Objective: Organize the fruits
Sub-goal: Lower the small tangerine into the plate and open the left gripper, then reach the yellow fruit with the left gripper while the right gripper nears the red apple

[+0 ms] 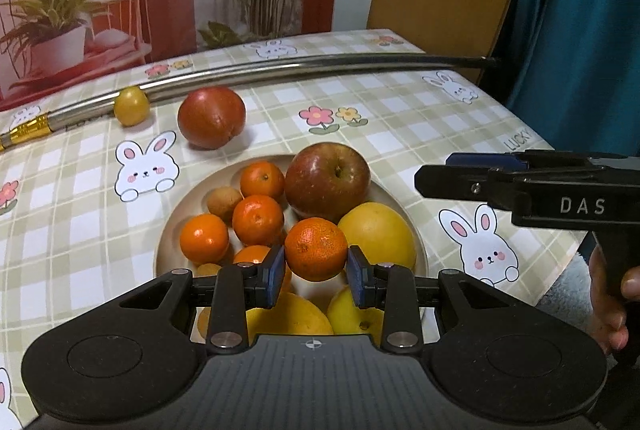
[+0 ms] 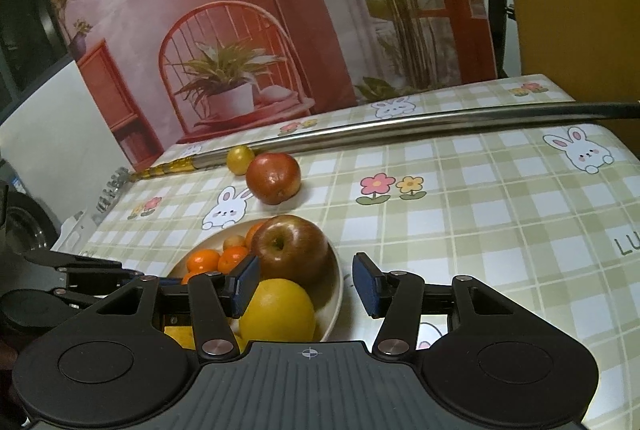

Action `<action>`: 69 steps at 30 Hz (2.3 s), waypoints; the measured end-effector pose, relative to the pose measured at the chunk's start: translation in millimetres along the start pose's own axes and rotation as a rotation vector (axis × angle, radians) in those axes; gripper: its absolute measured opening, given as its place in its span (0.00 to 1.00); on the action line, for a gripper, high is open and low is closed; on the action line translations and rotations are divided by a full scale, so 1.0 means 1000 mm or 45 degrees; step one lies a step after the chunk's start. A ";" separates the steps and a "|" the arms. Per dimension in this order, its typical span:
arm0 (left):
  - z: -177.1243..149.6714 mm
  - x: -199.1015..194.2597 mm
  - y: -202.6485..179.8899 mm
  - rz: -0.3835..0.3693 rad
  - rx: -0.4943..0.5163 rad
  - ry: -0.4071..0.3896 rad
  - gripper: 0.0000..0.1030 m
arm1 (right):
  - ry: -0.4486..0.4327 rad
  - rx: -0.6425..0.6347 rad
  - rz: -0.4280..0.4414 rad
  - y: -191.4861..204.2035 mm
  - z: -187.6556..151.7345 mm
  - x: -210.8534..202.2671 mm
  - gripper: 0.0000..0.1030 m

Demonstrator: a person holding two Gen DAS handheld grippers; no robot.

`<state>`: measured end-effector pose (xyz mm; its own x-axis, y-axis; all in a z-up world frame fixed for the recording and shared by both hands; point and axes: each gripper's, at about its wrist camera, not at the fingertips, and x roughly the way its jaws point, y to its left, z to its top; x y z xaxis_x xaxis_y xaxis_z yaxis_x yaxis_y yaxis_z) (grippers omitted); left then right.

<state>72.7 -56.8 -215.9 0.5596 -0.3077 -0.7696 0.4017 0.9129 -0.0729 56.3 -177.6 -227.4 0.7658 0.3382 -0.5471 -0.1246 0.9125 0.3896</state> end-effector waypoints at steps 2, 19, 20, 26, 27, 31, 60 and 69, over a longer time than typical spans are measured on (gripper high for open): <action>0.000 0.003 0.000 0.006 -0.001 0.012 0.34 | 0.001 0.015 0.002 -0.002 0.000 0.002 0.47; -0.002 0.013 -0.004 -0.021 -0.009 0.029 0.35 | 0.028 0.065 0.010 -0.010 -0.005 0.011 0.47; -0.002 0.012 -0.004 -0.025 -0.017 0.025 0.35 | 0.029 0.065 0.011 -0.010 -0.005 0.011 0.47; -0.006 0.008 -0.004 -0.028 -0.052 0.002 0.35 | 0.034 0.065 0.018 -0.009 -0.005 0.011 0.47; -0.006 0.008 -0.004 -0.025 -0.052 0.001 0.35 | 0.034 0.064 0.018 -0.008 -0.005 0.011 0.47; -0.008 0.007 -0.005 -0.020 -0.049 -0.009 0.36 | 0.035 0.058 0.018 -0.007 -0.005 0.011 0.47; -0.020 -0.025 0.035 0.111 -0.308 -0.137 0.38 | 0.033 0.040 0.018 -0.004 -0.005 0.011 0.47; -0.016 -0.045 0.063 0.179 -0.385 -0.187 0.38 | 0.021 0.009 -0.001 -0.005 0.003 0.009 0.47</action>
<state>61.3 19.2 -196.0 0.7012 -0.1886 -0.6876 0.0930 0.9803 -0.1741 65.6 -179.3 -232.3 0.7554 0.3412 -0.5594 -0.1195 0.9111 0.3944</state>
